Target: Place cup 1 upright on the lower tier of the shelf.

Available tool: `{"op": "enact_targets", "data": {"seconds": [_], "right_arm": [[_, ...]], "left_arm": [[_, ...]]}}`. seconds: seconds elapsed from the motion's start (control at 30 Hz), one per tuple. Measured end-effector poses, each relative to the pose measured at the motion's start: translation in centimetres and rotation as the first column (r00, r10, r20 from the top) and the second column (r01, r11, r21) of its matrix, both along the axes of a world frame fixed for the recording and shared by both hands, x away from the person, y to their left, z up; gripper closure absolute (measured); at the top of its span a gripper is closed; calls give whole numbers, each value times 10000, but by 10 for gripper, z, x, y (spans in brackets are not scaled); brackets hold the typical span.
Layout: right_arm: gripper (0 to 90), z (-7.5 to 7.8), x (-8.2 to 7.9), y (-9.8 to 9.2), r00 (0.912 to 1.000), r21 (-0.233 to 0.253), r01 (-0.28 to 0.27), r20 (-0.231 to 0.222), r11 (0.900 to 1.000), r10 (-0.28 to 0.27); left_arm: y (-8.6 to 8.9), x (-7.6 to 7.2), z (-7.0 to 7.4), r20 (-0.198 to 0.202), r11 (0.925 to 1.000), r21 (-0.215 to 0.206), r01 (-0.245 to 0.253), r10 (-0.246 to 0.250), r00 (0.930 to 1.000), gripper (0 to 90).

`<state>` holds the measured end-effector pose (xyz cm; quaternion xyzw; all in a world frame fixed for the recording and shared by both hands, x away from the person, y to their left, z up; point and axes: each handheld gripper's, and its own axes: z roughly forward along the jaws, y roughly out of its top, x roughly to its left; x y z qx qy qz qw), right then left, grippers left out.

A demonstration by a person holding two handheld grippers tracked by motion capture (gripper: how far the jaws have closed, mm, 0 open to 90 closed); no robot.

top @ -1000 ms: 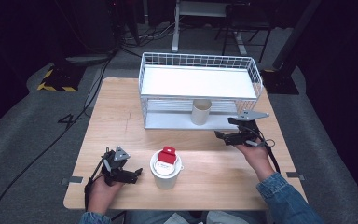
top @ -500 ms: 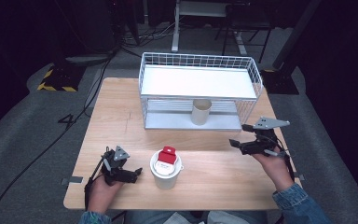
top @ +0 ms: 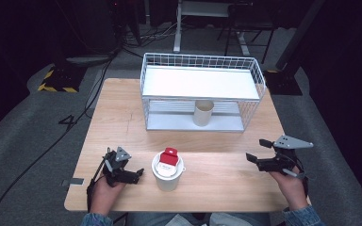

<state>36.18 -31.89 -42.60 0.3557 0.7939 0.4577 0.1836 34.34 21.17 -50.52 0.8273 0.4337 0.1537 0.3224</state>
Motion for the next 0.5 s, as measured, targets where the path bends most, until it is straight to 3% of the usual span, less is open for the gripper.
{"op": "enact_targets", "data": {"seconds": [0.1,0.17,0.3,0.5], "right_arm": [[148,-8,-4,-5,9998,146,205,17,9997,-205],[148,-12,-6,-7,9998,-314,72,-177,9995,-77],[148,-18,-11,-12,9997,-157,177,-143,9997,-179],[148,-38,-14,-16,9978,-619,129,-645,9980,-169]], "left_arm": [[0,0,0,-17,10000,-19,-45,45,10000,25],[-1,1,0,11,10000,-56,-61,61,10000,25],[-1,1,0,10,10000,-54,-62,62,10000,25],[-1,1,0,13,10000,-62,-69,69,10000,25]]}}
